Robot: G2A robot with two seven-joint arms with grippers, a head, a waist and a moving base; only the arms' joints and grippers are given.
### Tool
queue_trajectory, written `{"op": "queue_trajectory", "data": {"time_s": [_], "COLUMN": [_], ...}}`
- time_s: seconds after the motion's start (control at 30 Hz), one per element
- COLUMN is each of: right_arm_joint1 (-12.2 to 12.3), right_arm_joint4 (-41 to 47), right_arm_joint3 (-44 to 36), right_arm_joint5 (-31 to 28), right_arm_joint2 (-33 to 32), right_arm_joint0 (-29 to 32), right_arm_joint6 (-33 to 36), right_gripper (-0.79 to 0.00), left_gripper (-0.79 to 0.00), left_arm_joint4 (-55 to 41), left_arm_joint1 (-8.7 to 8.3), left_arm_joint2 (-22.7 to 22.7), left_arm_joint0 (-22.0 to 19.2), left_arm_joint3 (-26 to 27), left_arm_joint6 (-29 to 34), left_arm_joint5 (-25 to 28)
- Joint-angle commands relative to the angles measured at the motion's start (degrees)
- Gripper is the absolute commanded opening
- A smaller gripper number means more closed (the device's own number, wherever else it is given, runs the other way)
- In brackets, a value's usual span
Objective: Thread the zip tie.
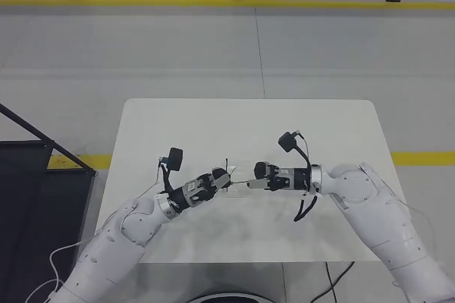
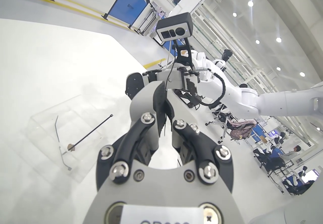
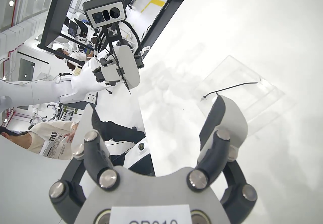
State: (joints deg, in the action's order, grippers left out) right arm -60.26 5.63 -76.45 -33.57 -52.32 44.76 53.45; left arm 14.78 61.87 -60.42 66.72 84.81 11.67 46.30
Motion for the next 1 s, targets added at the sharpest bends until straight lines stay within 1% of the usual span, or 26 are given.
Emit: {"op": "queue_trajectory", "data": {"time_s": [0.0,0.1,0.2,0.33,0.43,0.73,0.83,0.97], "right_arm_joint1": [0.0,0.1,0.3,0.5,0.7,0.7,0.7,0.6], "right_arm_joint4": [0.0,-0.5,-1.3,-1.9,-4.0,-4.2,-5.8,-8.0], "right_arm_joint3": [0.0,-0.7,-1.5,-2.3,-3.7,-3.9,-5.7,-7.4], "right_arm_joint5": [0.0,0.0,-1.7,-4.4,-5.6,-5.4,-4.8,-4.5], "right_arm_joint2": [0.0,-0.4,-1.7,-3.7,-5.0,-5.0,-5.1,-5.1], "right_arm_joint0": [0.0,0.7,1.3,1.8,2.9,3.0,3.6,3.3], "right_arm_joint6": [0.0,-1.4,-3.1,-5.9,-8.1,-8.3,-9.5,-10.1], "right_gripper": [0.000,0.000,0.000,0.000,0.000,0.000,0.000,0.000], "left_gripper": [-0.785,-0.785,-0.785,-0.785,-0.785,-0.785,-0.785,-0.785], "left_arm_joint4": [0.0,-0.1,-0.8,-1.2,-1.0,-0.8,0.1,0.7], "left_arm_joint1": [0.00,0.01,0.20,0.46,0.67,0.70,0.91,1.27], "left_arm_joint2": [0.0,0.0,-0.1,0.1,0.2,0.1,0.7,1.8], "left_arm_joint0": [0.0,0.1,0.9,1.3,1.6,1.6,2.2,2.3], "left_arm_joint3": [0.0,0.1,0.7,0.7,0.9,0.9,2.3,3.0], "left_arm_joint6": [0.0,-0.1,-1.0,-1.4,-1.8,-1.9,-1.4,-0.6], "left_arm_joint5": [0.0,-0.2,-1.6,-1.8,-2.3,-2.5,-4.7,-6.0]}}
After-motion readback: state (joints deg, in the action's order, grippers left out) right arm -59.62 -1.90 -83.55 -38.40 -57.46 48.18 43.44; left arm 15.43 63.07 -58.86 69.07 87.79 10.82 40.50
